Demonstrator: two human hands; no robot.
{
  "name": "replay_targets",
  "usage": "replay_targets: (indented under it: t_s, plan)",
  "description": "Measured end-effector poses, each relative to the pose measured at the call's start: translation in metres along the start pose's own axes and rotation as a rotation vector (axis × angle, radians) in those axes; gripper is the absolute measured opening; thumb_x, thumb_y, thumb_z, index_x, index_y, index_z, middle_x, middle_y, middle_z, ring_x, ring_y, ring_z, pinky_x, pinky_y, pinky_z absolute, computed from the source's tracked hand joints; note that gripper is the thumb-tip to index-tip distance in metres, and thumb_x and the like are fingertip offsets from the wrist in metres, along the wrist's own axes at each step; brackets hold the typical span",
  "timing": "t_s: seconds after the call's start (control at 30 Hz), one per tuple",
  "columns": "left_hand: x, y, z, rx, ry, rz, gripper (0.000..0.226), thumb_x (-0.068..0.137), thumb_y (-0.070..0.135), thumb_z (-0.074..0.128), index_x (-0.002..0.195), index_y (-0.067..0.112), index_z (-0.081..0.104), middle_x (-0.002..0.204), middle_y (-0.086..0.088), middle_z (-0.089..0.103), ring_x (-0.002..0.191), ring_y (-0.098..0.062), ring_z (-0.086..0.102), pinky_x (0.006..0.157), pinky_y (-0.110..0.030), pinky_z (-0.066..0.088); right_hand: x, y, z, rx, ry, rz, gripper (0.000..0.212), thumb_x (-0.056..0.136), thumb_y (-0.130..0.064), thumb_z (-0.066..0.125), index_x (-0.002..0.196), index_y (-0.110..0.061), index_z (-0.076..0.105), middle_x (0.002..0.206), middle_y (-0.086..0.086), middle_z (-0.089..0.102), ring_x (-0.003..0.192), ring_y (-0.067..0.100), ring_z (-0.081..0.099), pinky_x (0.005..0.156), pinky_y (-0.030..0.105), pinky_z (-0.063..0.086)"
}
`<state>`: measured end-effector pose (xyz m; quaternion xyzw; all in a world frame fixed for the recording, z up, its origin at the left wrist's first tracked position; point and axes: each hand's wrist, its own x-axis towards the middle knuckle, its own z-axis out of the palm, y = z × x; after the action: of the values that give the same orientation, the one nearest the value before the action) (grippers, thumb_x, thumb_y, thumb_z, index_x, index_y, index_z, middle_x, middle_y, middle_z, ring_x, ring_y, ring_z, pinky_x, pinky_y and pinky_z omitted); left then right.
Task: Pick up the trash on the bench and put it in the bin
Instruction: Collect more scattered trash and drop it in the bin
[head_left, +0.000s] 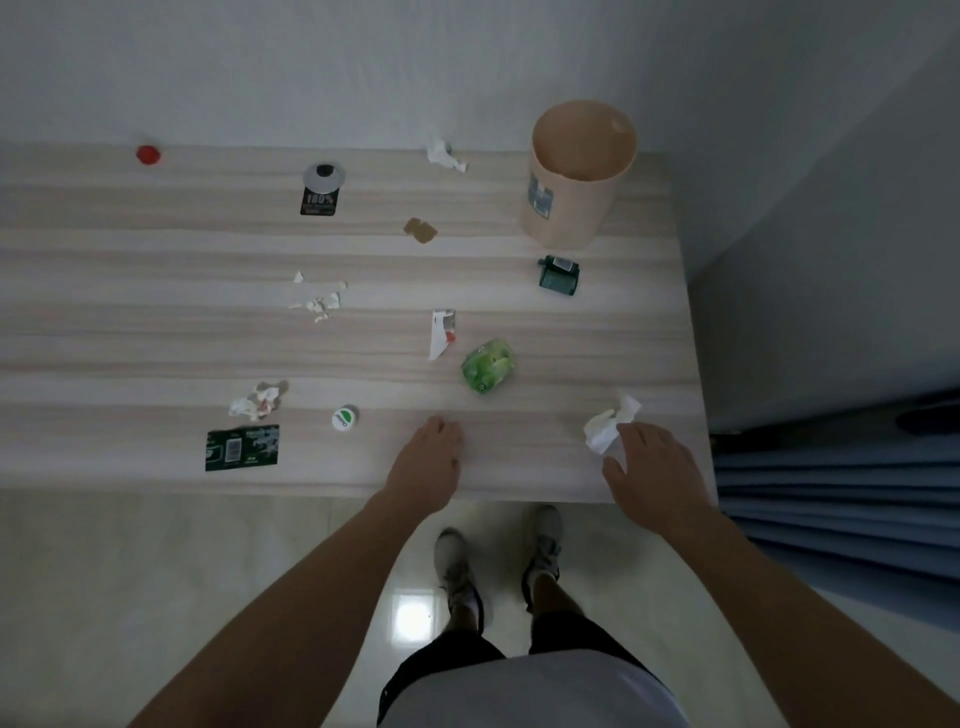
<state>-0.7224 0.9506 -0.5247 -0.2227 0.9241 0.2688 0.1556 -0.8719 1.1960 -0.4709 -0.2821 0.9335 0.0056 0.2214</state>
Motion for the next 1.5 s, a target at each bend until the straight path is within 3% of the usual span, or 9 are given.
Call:
replay_targets:
  t_s: [0.17,0.5,0.83,1.0,1.27,1.5]
  plan:
    - [0.008,-0.004,0.002,-0.009,-0.029,0.021,0.006,0.086,0.014,0.056,0.090,0.009,0.055,0.097,-0.011,0.056,0.089,-0.030,0.053,0.078,-0.039,0.044,0.007,0.002,0.001,0.004,-0.016,-0.006,0.053,0.095,-0.037,0.043,0.140,-0.010,0.039,0.140,0.009,0.047,0.127,0.024,0.044,0.106,0.038,0.034]
    - [0.010,-0.001,-0.008,-0.090,0.022,-0.064,0.006,0.084,0.012,0.055,0.079,0.012,0.053,0.085,-0.009,0.061,0.078,-0.024,0.053,0.068,-0.028,0.036,0.028,0.004,-0.005,0.029,-0.006,-0.019,0.058,0.091,-0.041,0.046,0.140,-0.011,0.039,0.142,0.009,0.044,0.129,0.026,0.041,0.105,0.041,0.037]
    - [0.004,-0.003,-0.031,-0.115,0.066,-0.147,0.007,0.076,0.010,0.060,0.072,0.014,0.056,0.078,-0.003,0.059,0.074,-0.021,0.053,0.063,-0.031,0.042,0.059,0.005,0.006,0.025,-0.065,-0.062,0.069,0.083,-0.051,0.060,0.137,-0.014,0.037,0.143,0.011,0.036,0.127,0.030,0.038,0.098,0.044,0.043]
    - [0.001,0.000,-0.035,-0.128,0.112,-0.144,0.006,0.077,0.011,0.059,0.073,0.012,0.055,0.079,-0.004,0.055,0.073,-0.021,0.051,0.066,-0.034,0.044,0.063,0.006,0.016,0.052,-0.045,-0.091,0.057,0.082,-0.041,0.066,0.126,-0.011,0.046,0.132,0.014,0.041,0.117,0.032,0.039,0.092,0.041,0.045]
    - [-0.004,0.005,-0.041,-0.132,0.115,-0.141,0.004,0.083,0.013,0.054,0.080,0.015,0.055,0.074,-0.002,0.061,0.069,-0.021,0.055,0.058,-0.029,0.041,0.067,-0.006,0.023,0.189,-0.104,-0.091,0.019,0.091,-0.012,0.051,0.108,-0.005,0.051,0.114,0.017,0.044,0.091,0.032,0.053,0.076,0.034,0.042]
    - [-0.011,0.005,-0.051,-0.141,0.148,-0.125,0.022,0.088,0.015,0.052,0.103,0.018,0.067,0.091,-0.002,0.068,0.082,-0.022,0.061,0.068,-0.027,0.044,0.069,-0.007,0.006,0.243,-0.135,-0.108,0.019,0.091,-0.004,0.043,0.107,-0.007,0.051,0.110,0.016,0.048,0.081,0.029,0.049,0.070,0.031,0.036]
